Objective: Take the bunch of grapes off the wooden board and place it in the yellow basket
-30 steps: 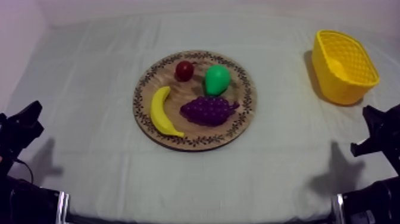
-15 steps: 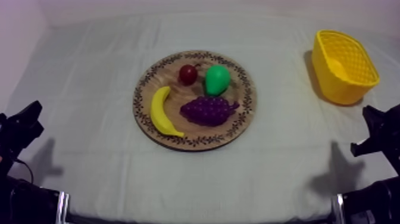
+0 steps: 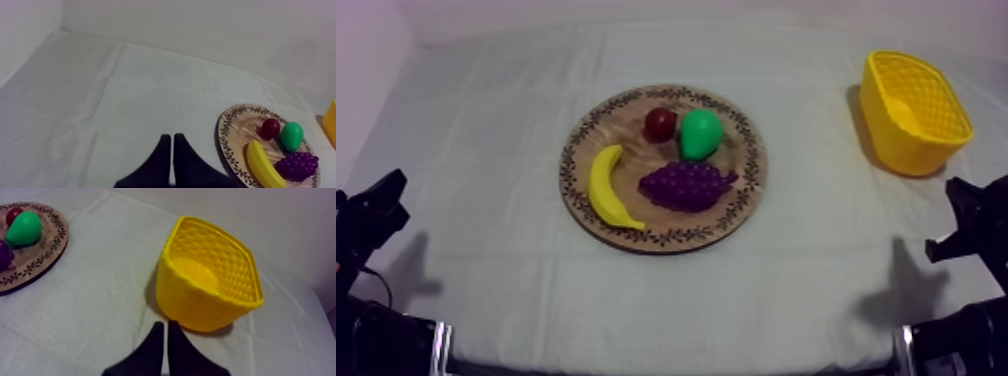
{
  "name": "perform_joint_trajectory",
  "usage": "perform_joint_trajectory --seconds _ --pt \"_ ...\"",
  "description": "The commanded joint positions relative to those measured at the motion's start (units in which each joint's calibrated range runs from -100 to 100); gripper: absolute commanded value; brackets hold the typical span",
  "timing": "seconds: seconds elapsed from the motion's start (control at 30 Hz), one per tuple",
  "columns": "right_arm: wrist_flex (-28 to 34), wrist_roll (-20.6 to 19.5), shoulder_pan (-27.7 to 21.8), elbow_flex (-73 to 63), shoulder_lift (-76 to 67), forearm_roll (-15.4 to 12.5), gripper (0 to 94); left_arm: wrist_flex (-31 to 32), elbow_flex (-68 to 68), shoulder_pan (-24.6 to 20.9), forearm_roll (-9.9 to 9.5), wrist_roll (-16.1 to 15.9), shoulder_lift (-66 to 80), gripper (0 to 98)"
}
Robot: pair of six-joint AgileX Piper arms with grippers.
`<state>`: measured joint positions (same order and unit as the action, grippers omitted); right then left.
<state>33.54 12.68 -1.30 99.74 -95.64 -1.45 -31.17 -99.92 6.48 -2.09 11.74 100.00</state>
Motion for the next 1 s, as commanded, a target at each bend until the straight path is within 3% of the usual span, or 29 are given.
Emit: perform_joint_trajectory --seconds 0.0,0.5,0.77,0.97 --pt "-0.08 -0.73 0.01 0.04 -0.03 -0.04 0.5 0.05 0.03 0.00 -0.03 0.00 0.00 0.1" --pt "0.61 -2.37 0.89 -2.70 1.84 0.73 0.5 0.05 0.03 0.00 -0.03 0.00 0.00 0.1" --pt "4.30 -1.52 3.64 -17.74 14.94 1.60 0.5 0.05 0.03 0.00 -0.03 0.00 0.00 0.1" --pt "9.51 1.11 5.77 -30.86 27.09 0.55 0.5 0.05 0.03 0.00 -0.03 -0.03 0.00 0.1"
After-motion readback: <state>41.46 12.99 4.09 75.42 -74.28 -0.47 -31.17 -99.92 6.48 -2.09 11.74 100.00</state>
